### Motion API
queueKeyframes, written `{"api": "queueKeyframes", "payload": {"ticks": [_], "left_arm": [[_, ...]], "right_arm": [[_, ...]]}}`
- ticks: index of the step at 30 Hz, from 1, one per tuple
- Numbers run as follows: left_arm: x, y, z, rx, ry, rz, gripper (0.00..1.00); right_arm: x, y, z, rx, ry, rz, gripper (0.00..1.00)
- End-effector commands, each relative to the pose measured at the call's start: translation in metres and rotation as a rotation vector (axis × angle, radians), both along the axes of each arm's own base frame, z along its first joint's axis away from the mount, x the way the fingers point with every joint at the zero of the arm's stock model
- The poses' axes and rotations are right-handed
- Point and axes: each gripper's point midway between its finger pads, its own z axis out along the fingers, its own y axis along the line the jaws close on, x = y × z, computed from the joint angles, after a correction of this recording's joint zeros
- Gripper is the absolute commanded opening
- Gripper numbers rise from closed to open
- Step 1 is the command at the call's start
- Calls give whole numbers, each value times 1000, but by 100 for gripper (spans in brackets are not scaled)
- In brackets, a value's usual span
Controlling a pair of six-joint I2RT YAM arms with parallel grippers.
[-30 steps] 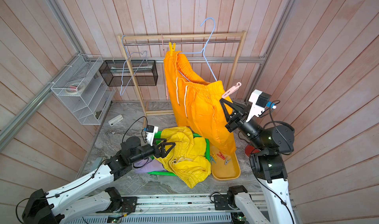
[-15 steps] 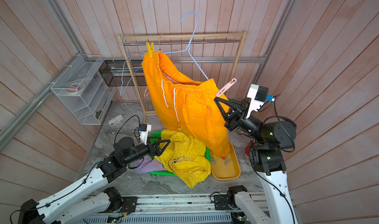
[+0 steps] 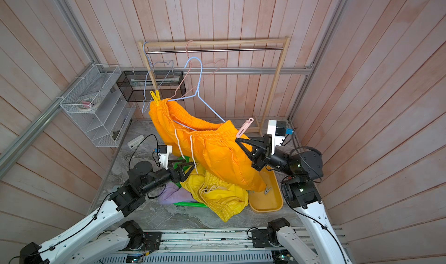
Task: Remove the clothespins securing shorts to the hanger
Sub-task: Pick up the hanger from the clothesline.
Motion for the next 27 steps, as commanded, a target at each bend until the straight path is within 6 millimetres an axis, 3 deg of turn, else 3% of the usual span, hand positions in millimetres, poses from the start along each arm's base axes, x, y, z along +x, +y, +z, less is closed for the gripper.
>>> {"api": "queueKeyframes", "payload": {"ticks": [1, 7, 12, 19, 27], "left_arm": [[-5, 0, 7, -12, -3, -19, 100], [-13, 4, -2, -10, 16, -31, 100], [-21, 8, -7, -14, 20, -43, 100], [-29, 9, -8, -21, 27, -68, 100], [-29, 6, 11, -79, 10, -77, 100]], "right_arm": [[-9, 3, 5, 15, -115, -39, 0], [4, 25, -44, -14, -47, -31, 0], [14, 29, -87, -73, -29, -77, 0], [19, 29, -127, -122, 13, -98, 0], [6, 25, -164, -143, 24, -71, 0]]}}
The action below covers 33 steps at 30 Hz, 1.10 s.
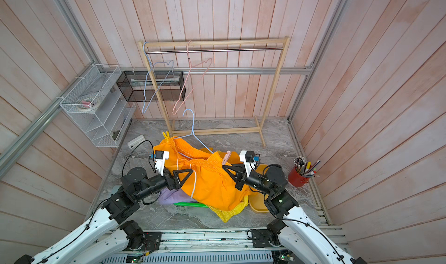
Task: Remove the clothespins securing shorts to the hanger
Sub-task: Pick up the hanger from the clothesline, then remove the clothespin from the hanger.
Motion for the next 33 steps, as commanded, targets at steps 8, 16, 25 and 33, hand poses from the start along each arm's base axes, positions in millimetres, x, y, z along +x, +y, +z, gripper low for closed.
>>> {"api": "queueKeyframes", "payload": {"ticks": [8, 16, 25, 33], "left_arm": [[12, -15, 32, -68, 2, -23, 100], [30, 7, 77, 56, -91, 122, 100], [20, 25, 127, 130, -153, 138, 100], [23, 20, 99, 196, -86, 105, 100]], "right_arm": [[-18, -7, -2, 5, -95, 19, 0], [-20, -11, -8, 22, -104, 2, 0], [-17, -10, -6, 23, -106, -7, 0], [-12, -8, -9, 12, -97, -13, 0]]}}
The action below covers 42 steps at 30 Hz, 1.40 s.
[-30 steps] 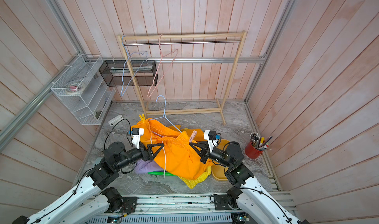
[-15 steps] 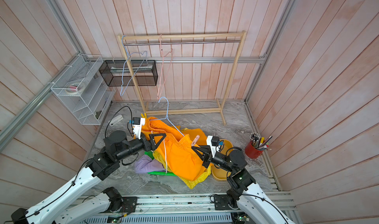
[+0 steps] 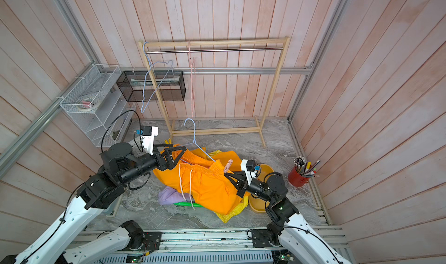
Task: Remove the clothespins securing shorts to the hanger
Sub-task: Remove the clothespin from the hanger.
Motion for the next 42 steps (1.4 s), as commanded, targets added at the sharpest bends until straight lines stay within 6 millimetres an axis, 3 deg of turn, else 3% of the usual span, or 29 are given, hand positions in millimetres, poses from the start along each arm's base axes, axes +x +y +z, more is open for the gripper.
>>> {"api": "queueKeyframes", "payload": {"ticks": [1, 5, 13, 18, 32, 42], "left_arm": [[-3, -1, -14, 31, 18, -28, 100], [-1, -19, -19, -30, 28, -98, 100], [16, -54, -51, -203, 153, -187, 100], [23, -63, -57, -300, 165, -211, 100], [47, -63, -53, -364, 139, -123, 73], [60, -64, -62, -360, 153, -77, 44]], "right_arm": [[-2, -1, 17, 32, -67, -2, 0], [-1, 0, 17, 32, -65, -3, 0], [-3, 0, 18, 37, -67, 1, 0], [-4, 0, 17, 38, -68, 2, 0], [-6, 3, 12, 17, -72, 15, 0], [-11, 8, 13, 5, -85, 32, 0]]}}
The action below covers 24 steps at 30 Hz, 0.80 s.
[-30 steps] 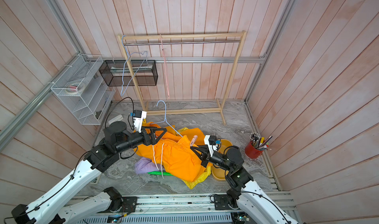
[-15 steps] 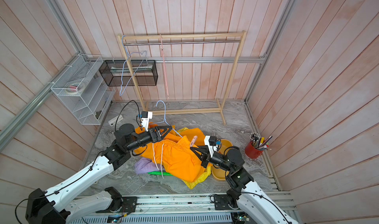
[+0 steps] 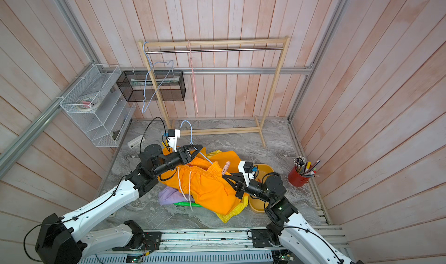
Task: Remove the clothespins securing shorts to the hanger
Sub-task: Remove the clothespin from the hanger.
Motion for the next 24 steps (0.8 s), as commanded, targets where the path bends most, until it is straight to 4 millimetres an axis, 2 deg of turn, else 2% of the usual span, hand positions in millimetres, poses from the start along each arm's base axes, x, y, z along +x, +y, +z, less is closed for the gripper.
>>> {"api": "queueKeyframes", "payload": {"ticks": [1, 9, 15, 24], "left_arm": [[6, 3, 11, -21, -38, 30, 41], [7, 2, 16, -23, -54, 30, 16], [8, 3, 16, -11, -68, 38, 8], [8, 4, 12, 6, -75, 40, 2]], "right_arm": [[-2, 0, 14, 18, -62, -7, 0], [0, -1, 13, 20, -53, -25, 0], [-2, -3, 14, 27, -46, -29, 25], [-14, -7, 17, 67, -55, -2, 40]]}}
